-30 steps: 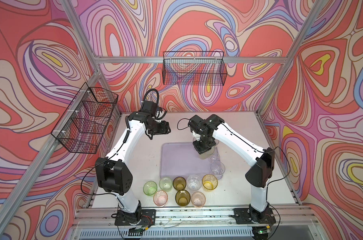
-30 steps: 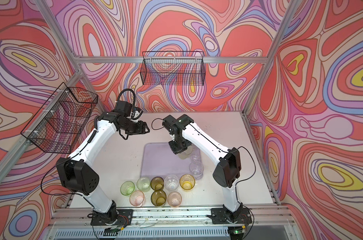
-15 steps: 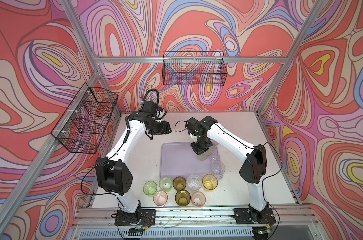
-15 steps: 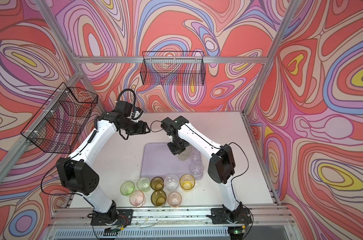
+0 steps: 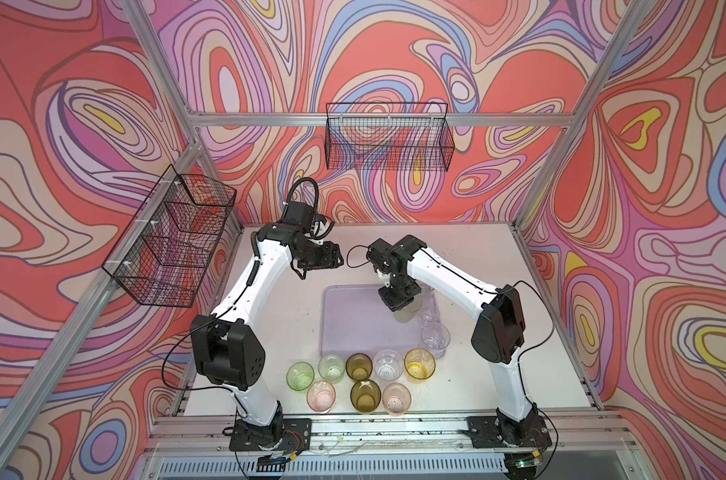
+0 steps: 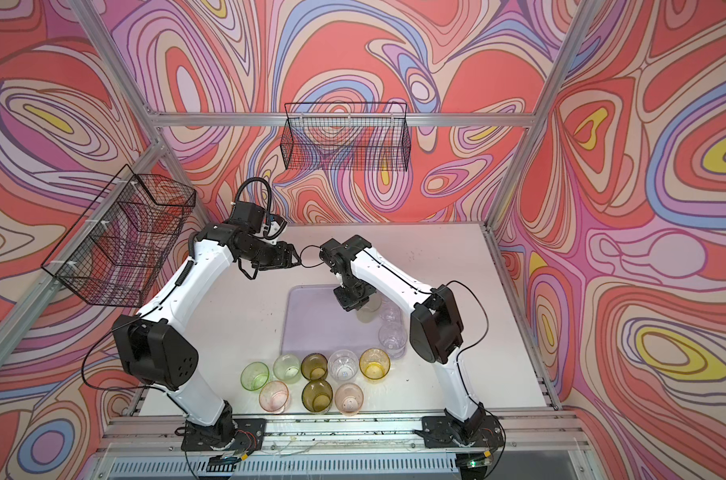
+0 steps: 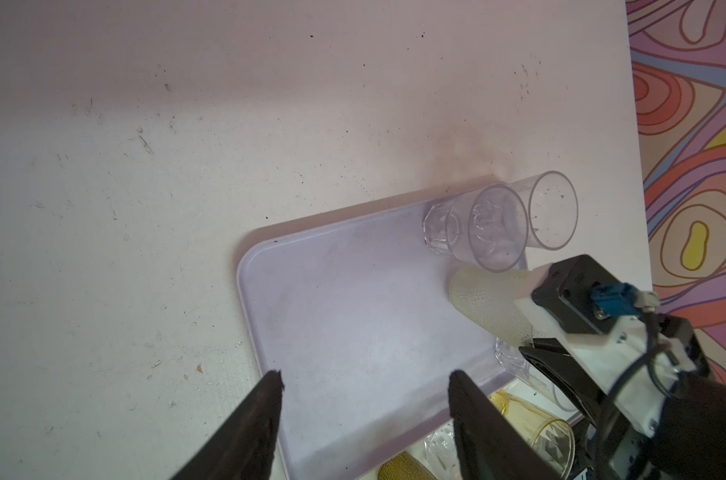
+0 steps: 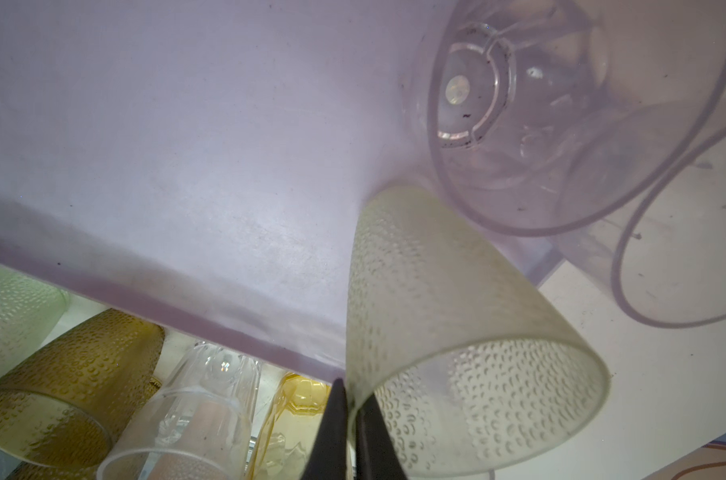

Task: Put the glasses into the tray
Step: 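Lower the pale green cup onto the tray beside the clear cups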

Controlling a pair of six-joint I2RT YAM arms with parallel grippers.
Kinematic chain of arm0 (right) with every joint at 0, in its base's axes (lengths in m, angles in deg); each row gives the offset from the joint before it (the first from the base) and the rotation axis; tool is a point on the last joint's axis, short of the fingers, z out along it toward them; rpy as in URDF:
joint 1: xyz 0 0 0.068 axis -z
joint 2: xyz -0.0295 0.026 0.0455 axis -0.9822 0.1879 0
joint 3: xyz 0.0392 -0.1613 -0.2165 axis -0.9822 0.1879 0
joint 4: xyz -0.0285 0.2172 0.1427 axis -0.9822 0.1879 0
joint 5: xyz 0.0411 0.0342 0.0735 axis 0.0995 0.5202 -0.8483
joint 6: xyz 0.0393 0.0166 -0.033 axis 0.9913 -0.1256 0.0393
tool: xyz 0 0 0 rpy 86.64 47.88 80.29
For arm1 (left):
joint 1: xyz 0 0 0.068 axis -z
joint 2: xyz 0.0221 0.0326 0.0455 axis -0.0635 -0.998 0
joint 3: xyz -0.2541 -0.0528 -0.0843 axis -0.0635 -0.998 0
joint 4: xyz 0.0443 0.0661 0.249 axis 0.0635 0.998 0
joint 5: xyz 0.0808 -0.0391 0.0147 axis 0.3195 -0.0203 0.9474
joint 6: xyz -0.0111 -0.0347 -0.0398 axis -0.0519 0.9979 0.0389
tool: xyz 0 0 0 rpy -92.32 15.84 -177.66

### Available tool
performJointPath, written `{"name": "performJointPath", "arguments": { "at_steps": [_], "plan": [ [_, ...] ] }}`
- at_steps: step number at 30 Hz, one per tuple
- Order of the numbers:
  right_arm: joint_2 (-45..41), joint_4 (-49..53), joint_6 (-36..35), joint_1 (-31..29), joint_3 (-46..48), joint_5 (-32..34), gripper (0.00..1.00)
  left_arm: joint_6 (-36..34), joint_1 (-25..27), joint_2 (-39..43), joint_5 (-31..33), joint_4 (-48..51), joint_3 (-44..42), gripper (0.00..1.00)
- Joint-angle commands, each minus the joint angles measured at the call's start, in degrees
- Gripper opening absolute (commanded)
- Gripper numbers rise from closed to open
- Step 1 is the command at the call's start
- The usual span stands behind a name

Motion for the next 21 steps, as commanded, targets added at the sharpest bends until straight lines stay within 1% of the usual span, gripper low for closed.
{"name": "performJointPath", "arguments": {
  "at_steps": [1,17,21],
  "plan": [
    [1.0,0.1,-0.4,0.3,-1.5,0.9,0.00,0.3,-0.1,-0.3,-0.9,0.4,0.7,0.67],
    [2.5,1.0,-0.5,0.3,-1.9,0.1,0.00,0.3,-0.1,-0.3,-1.0,0.4,0.7,0.67],
    [2.6,0.7,-0.5,0.3,-1.9,-0.6,0.02,0.3,-0.1,-0.3,-1.2,0.4,0.7,0.67]
  ]
}}
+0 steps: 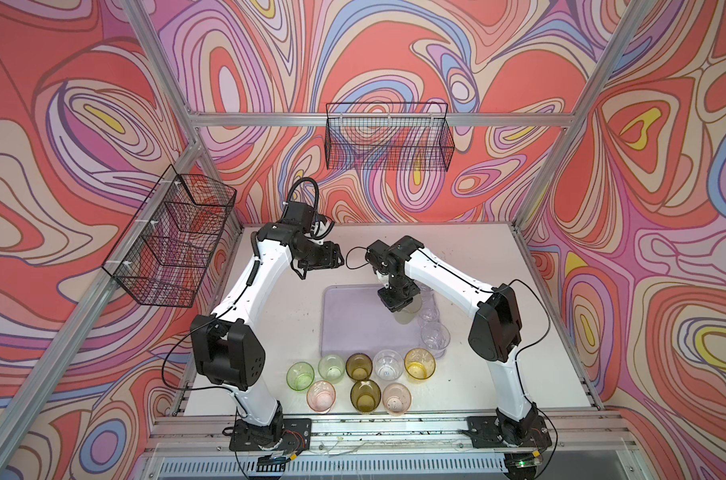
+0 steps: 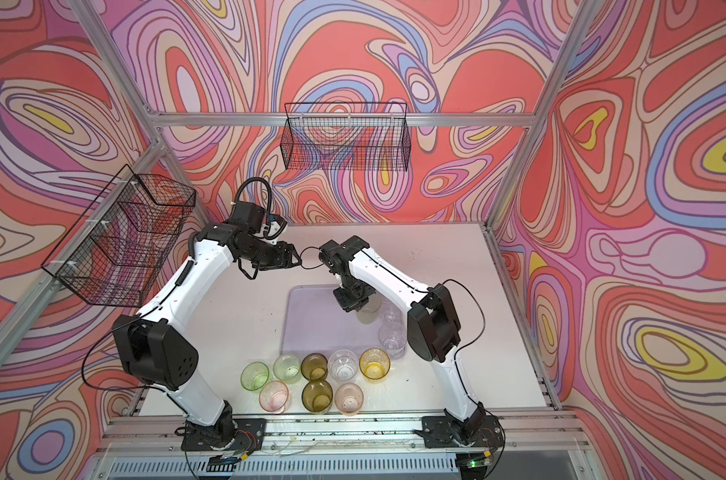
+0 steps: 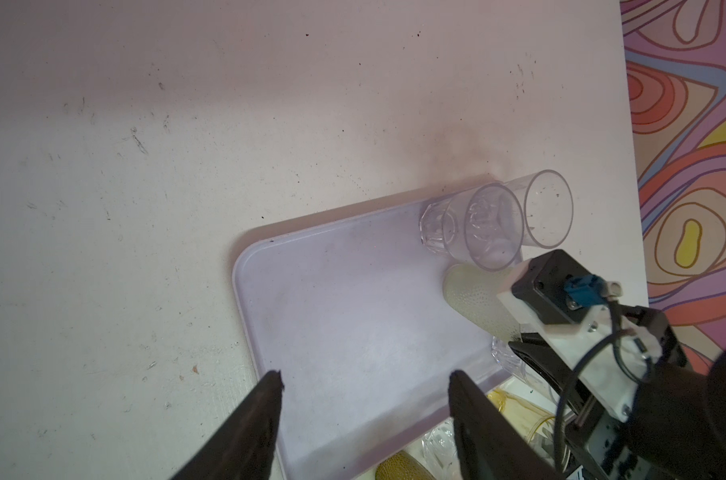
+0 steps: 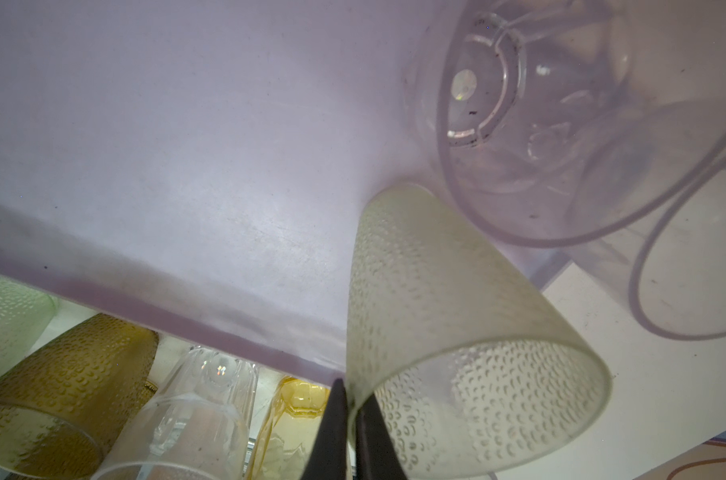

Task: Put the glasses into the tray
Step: 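Lower the pale green cup onto the tray beside the clear cups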

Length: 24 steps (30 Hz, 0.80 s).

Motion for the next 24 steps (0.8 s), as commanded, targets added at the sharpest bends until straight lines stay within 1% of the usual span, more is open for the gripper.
{"name": "performJointPath", "arguments": {
  "at_steps": [1,6,10,16,20,24],
  "plan": [
    [1.3,0.3,-0.5,0.3,-1.5,-0.7,0.03,0.3,-0.1,-0.3,-0.7,0.4,0.8,0.67],
    [1.3,0.4,-0.5,0.3,-2.4,-1.6,0.08,0.3,-0.1,-0.2,-0.7,0.5,0.7,0.67],
    [0.9,0.3,-0.5,0.3,-2.4,-2.0,0.15,0.5,-0.1,-0.1,-0.8,0.4,0.8,0.67],
    [0.0,0.0,-0.3,0.1,-2.3,-2.1,0.19,0.4,-0.1,0.1,-0.6,0.4,0.7,0.67],
    [-2.3,-0.9,-0.1,-0.4,-1.8,-1.8,0.25,0.3,-0.1,0.2,-0.6,0.5,0.8,0.67],
    [-5.5,-1.6,0.7,-0.7,-0.4,-1.3,0.28,0.3,-0.1,0.4,-0.5,0.5,0.7,0.67]
  ]
}}
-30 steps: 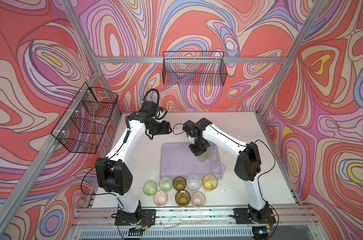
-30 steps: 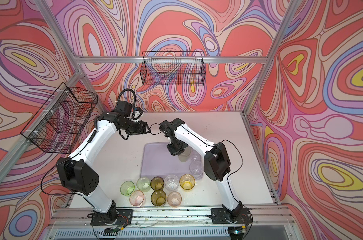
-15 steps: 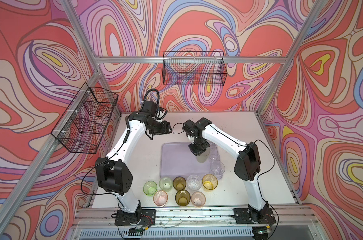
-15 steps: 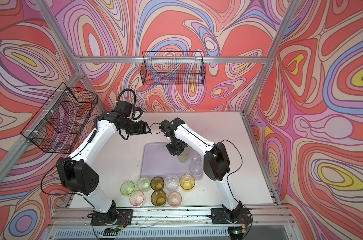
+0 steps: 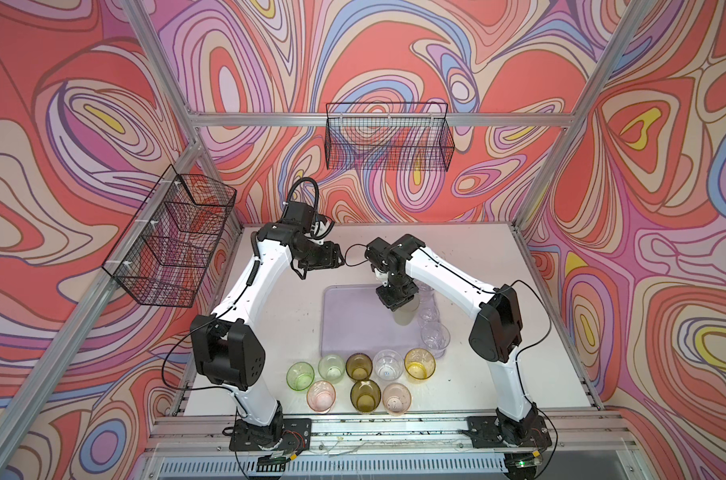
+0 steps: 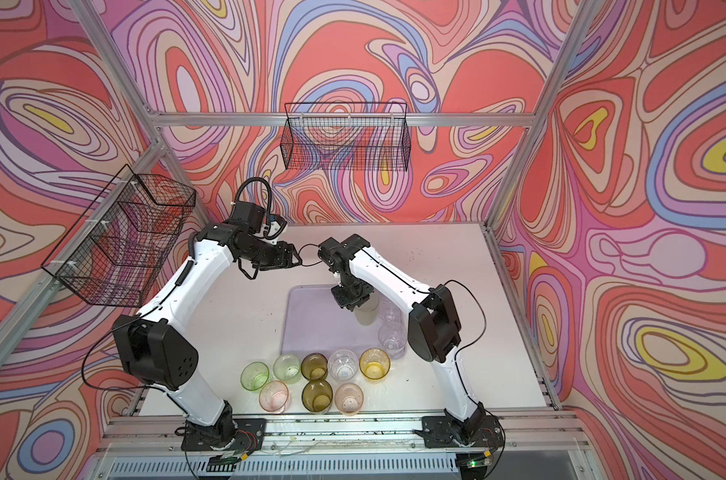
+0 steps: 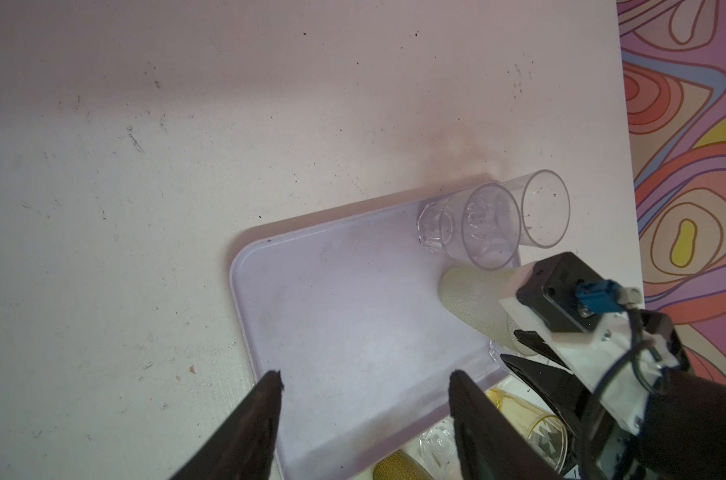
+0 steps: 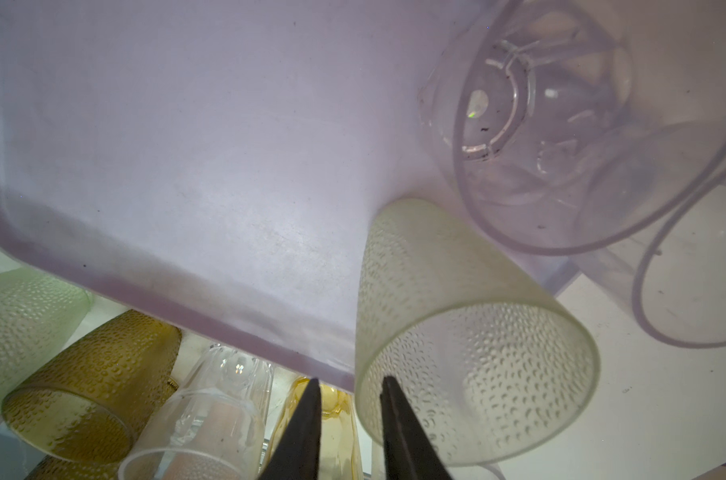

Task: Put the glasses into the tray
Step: 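Lower the pale green cup onto the tray beside the clear cups, then open the right gripper to release the pale green cup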

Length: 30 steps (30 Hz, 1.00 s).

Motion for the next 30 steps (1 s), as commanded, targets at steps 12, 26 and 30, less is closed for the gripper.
{"name": "performJointPath", "arguments": {
  "at_steps": [12,26,30],
  "plan": [
    [-16.3,-3.1,0.9,-3.7,9.1,2.0,0.32,0.0,-0.1,0.3,0.1,0.6,0.6,0.67],
    [-27.3,-3.3,4.9,-12.0,19.4,3.3,0.35,0.2,-0.1,0.2,-0.2,0.6,0.6,0.68],
    [-29.0,-3.7,6.0,-14.5,22.3,3.1,0.35,0.1,-0.1,0.1,-0.2,0.6,0.7,0.68]
  ]
}}
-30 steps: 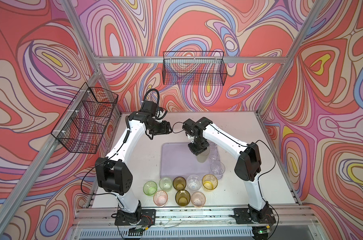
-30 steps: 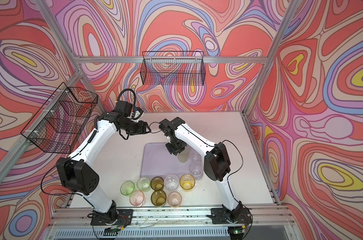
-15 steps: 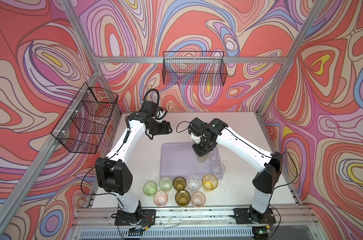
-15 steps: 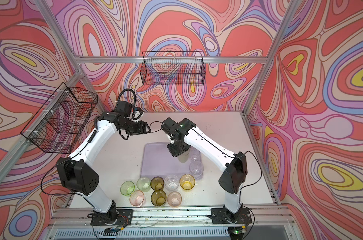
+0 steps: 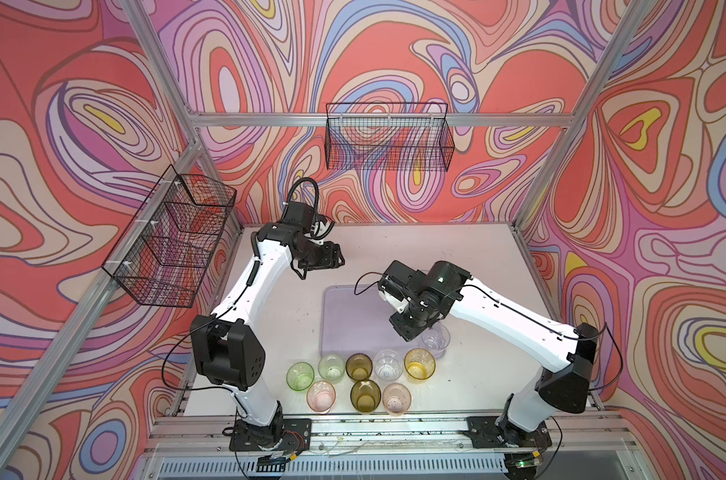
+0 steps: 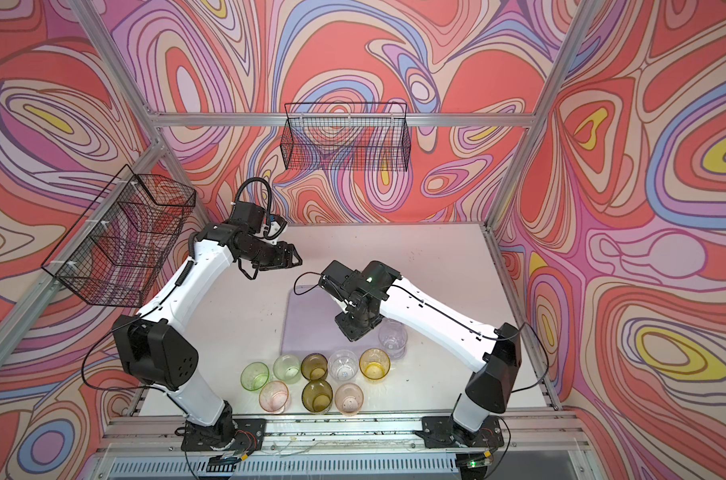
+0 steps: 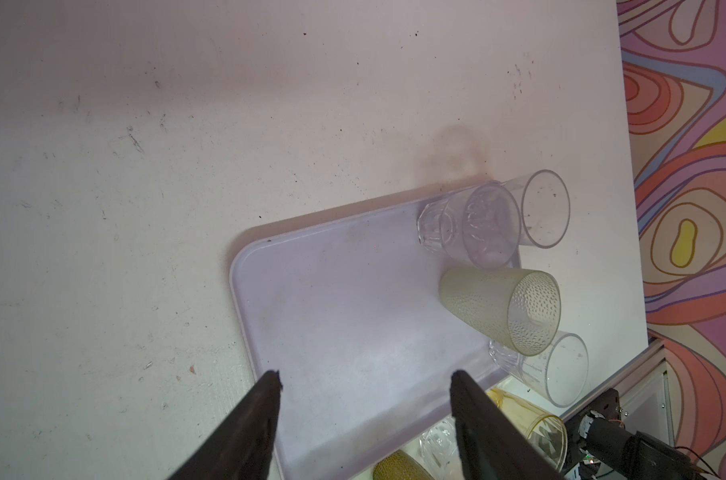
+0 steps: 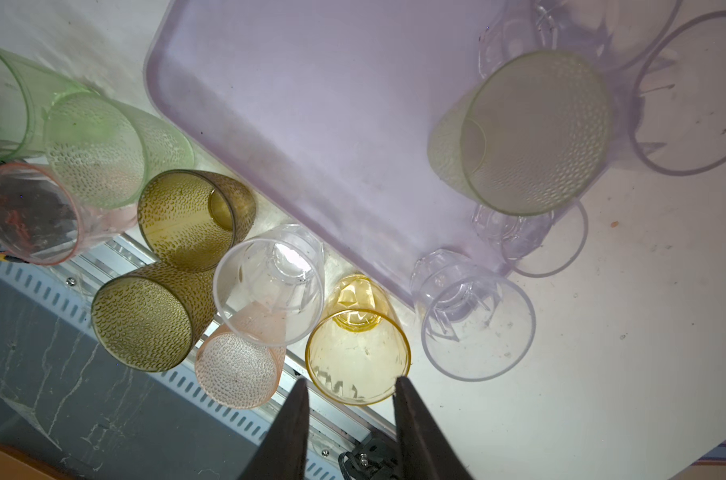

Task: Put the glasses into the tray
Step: 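Open the right gripper to release the pale green cup, then move the right gripper over the yellow cup near the robot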

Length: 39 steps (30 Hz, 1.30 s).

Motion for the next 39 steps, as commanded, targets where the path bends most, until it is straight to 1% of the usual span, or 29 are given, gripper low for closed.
{"name": "performJointPath", "arguments": {
  "at_steps": [1,8,19,29,39],
  "plan": [
    [-1.9,-0.6,2.1,-2.0,2.5,0.9,0.35,0.1,-0.1,0.1,-0.2,0.6,0.6,0.68],
    [-5.8,-3.3,5.1,-4.7,9.6,0.0,0.34,0.1,-0.1,0.1,-0.1,0.6,0.7,0.68],
    [-8.9,-8.7,10.0,-7.8,18.9,-2.1,0.34,0.1,-0.1,0.3,-0.3,0.5,0.5,0.69],
    [-10.7,-13.4,10.7,-8.6,26.1,-3.7,0.31,0.2,-0.1,0.2,-0.5,0.5,0.5,0.69],
    [-9.5,-15.1,10.3,-8.6,29.1,-3.8,0.29,0.3,-0.1,0.0,-0.7,0.5,0.5,0.70]
  ]
}}
